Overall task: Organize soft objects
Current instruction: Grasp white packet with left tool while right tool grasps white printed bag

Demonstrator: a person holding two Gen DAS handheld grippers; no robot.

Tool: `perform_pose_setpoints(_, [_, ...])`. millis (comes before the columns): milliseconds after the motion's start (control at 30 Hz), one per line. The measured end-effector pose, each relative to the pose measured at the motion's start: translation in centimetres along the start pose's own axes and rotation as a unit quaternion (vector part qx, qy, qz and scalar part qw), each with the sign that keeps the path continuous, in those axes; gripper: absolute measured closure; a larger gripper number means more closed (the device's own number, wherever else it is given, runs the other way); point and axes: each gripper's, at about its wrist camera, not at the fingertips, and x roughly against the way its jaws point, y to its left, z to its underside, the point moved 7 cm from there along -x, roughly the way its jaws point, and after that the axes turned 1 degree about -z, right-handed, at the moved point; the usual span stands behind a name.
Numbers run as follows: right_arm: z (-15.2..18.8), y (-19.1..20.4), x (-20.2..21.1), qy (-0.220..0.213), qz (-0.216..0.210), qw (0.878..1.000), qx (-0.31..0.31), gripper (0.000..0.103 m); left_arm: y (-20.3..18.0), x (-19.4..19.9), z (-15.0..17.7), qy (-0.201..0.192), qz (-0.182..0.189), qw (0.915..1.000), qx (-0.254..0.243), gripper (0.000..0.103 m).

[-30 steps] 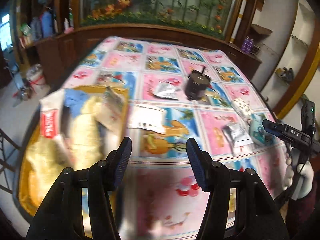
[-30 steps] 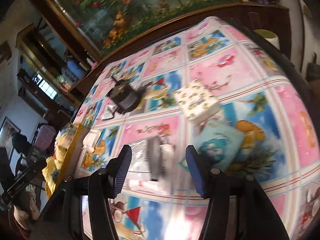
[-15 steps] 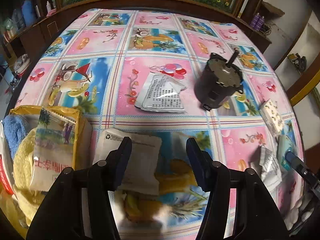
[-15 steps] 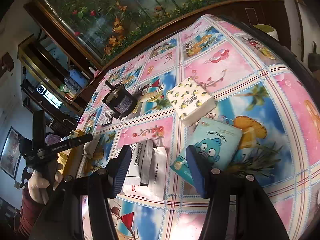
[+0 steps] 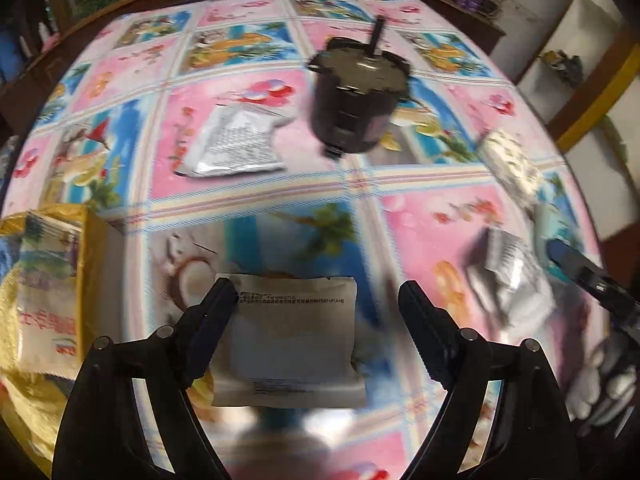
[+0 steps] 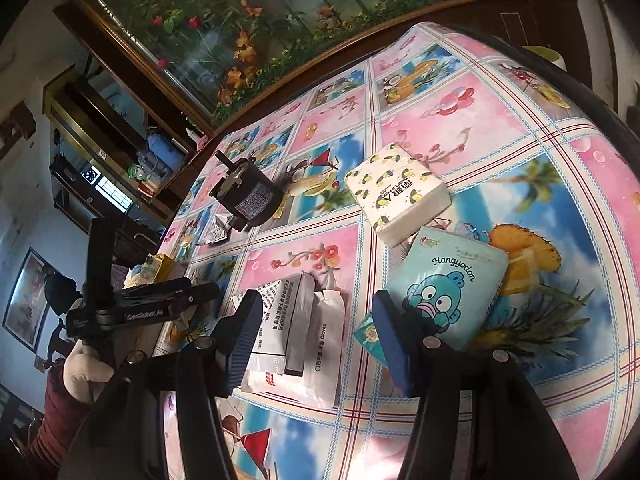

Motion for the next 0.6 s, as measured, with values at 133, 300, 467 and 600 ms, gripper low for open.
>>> perform_pose_setpoints(133, [0.0,0.0,0.1,-0.001,-0.002,1.0,-0.001,0.046,-1.0,5.0,0.1,-0.061,0.023,0.9978,-0.011,0.019])
perform_pose_setpoints(300, [0.1,0.6,0.0,0.001,-0.001,1.0,0.014,0.044,-0.5,4.9,2.0,-0.068,-0.003,0.9973,-0.026,0.019])
perform_pose_setpoints(467, [0.3,2.2,0.5,0.001,-0.01,0.999,0.034,0.044,0.0,1.3,3.2,-0.055,-0.034,0.9979,-0.002,0.019])
perform_pose_setpoints(600, [0.3,3.7,0.0,0.019,0.01,0.998,0.063,0.037,-1.0,0.0,2.8,-0.067,-0.067,0.9953,-0.021,0.019])
